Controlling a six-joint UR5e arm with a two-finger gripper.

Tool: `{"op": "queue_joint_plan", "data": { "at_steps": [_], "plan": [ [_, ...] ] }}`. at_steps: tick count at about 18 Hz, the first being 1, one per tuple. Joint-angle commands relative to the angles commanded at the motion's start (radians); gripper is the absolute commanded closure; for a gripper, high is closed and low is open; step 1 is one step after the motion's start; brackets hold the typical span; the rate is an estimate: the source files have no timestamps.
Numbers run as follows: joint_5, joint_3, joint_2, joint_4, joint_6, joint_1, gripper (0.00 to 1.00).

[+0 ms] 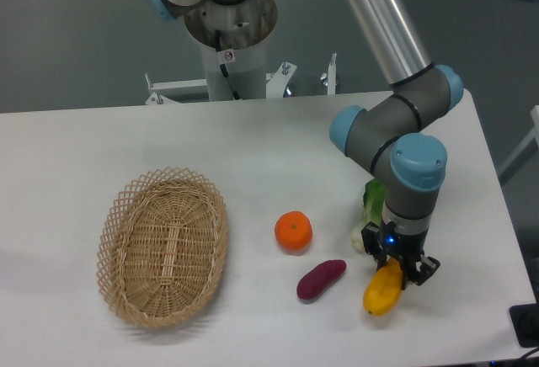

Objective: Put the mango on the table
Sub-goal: 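Carry the mango past the bok choy and lower it onto the table, then open the gripper to release the mango and lift away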

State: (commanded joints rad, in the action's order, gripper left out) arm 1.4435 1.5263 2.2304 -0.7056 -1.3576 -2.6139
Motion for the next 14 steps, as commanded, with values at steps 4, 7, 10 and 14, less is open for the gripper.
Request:
{"op": "queue_joint_plan", "data": {
  "at_steps": [4,7,10,14],
  "plan": [
    [-0.002,0.000,0.000,0.000,0.000,0.000,0.39],
    [-0.002,-0.008,-0.002,0.002,0.000,0.000,0.15],
    [-0.002,-0.018,-0.009,0.000,0.011,0.000,0.01],
    [-0.005,-0.047,-0.060,-0.008,0.023,-0.002,0.00]
  ]
}}
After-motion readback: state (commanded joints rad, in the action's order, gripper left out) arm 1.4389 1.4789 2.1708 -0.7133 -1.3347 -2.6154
